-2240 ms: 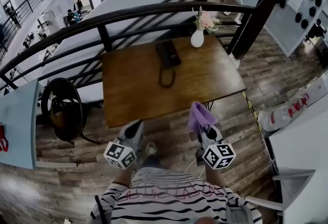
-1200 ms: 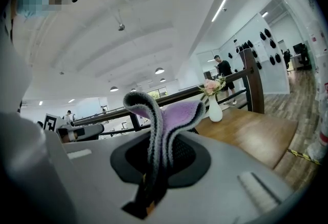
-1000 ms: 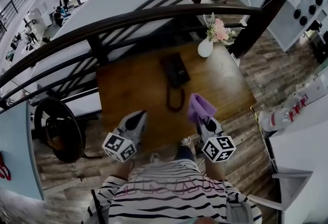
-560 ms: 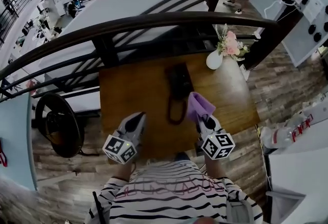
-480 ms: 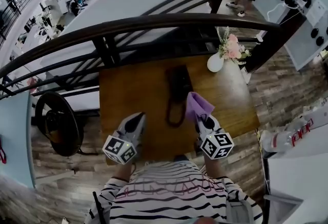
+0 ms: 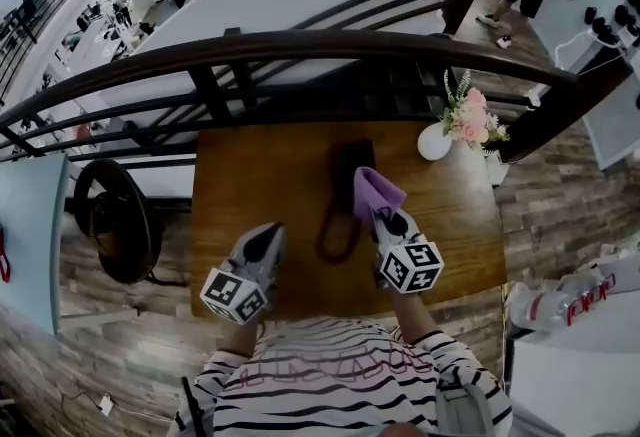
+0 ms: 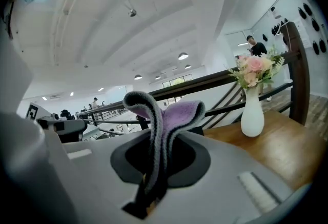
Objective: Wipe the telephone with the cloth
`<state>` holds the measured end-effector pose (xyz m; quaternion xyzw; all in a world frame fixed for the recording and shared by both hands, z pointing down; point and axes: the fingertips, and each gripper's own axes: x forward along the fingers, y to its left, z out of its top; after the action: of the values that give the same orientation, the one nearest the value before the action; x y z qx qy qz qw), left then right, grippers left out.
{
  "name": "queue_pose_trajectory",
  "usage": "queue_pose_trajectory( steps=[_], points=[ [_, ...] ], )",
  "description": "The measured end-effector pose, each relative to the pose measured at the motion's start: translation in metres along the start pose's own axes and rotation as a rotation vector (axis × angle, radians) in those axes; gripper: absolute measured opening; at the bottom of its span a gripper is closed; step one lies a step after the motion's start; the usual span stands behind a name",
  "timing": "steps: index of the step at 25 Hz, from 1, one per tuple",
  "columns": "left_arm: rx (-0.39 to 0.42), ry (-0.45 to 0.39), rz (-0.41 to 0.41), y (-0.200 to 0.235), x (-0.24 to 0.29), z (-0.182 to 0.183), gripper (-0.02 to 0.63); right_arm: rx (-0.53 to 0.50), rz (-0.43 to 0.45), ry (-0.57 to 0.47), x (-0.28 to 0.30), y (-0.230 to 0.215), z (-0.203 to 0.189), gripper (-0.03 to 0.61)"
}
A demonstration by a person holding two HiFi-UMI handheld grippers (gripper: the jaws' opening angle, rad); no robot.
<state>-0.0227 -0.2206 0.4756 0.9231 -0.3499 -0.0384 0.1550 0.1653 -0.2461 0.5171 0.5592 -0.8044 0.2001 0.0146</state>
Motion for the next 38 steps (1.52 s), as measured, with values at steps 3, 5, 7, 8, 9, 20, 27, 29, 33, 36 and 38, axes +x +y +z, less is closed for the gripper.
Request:
queue_pose_trajectory(
  steps=[3,5,7,8,9,20,27,29,33,36,38],
  points=[
    [-0.007,0.004,0.042,0.002,0.006,-0.005,0.002,-0.007,0.027,0.021,0.026,-0.015,-0.002,0.034],
    [-0.013,0.005,0.078,0.006,0.006,-0.008,0.002,-0.020,0.049,0.043,0.045,-0.021,-0.006,0.034],
    [-0.017,0.009,0.112,0.011,0.002,-0.011,0.002,-0.033,0.074,0.069,0.064,-0.022,-0.010,0.034],
    [-0.019,0.012,0.128,0.013,0.000,-0.012,0.002,-0.032,0.088,0.081,0.074,-0.022,-0.013,0.034],
    [-0.021,0.015,0.143,0.015,-0.001,-0.013,0.002,-0.028,0.102,0.091,0.085,-0.023,-0.015,0.034],
    [-0.058,0.036,0.261,0.031,-0.006,-0.036,0.002,0.060,0.188,0.244,0.174,-0.036,-0.052,0.034],
    [-0.067,0.022,0.249,0.027,0.005,-0.038,0.002,0.042,0.127,0.272,0.183,-0.066,-0.058,0.034],
    [-0.066,0.020,0.237,0.024,0.008,-0.038,0.002,0.038,0.101,0.281,0.180,-0.077,-0.058,0.034],
    [-0.066,0.015,0.217,0.018,0.017,-0.039,0.002,0.041,0.043,0.290,0.171,-0.107,-0.059,0.034],
    [-0.063,0.009,0.201,0.012,0.023,-0.038,0.002,0.048,-0.003,0.291,0.161,-0.131,-0.058,0.034],
    [-0.063,0.009,0.192,0.009,0.025,-0.037,0.002,0.048,-0.036,0.290,0.154,-0.146,-0.057,0.035]
  ],
)
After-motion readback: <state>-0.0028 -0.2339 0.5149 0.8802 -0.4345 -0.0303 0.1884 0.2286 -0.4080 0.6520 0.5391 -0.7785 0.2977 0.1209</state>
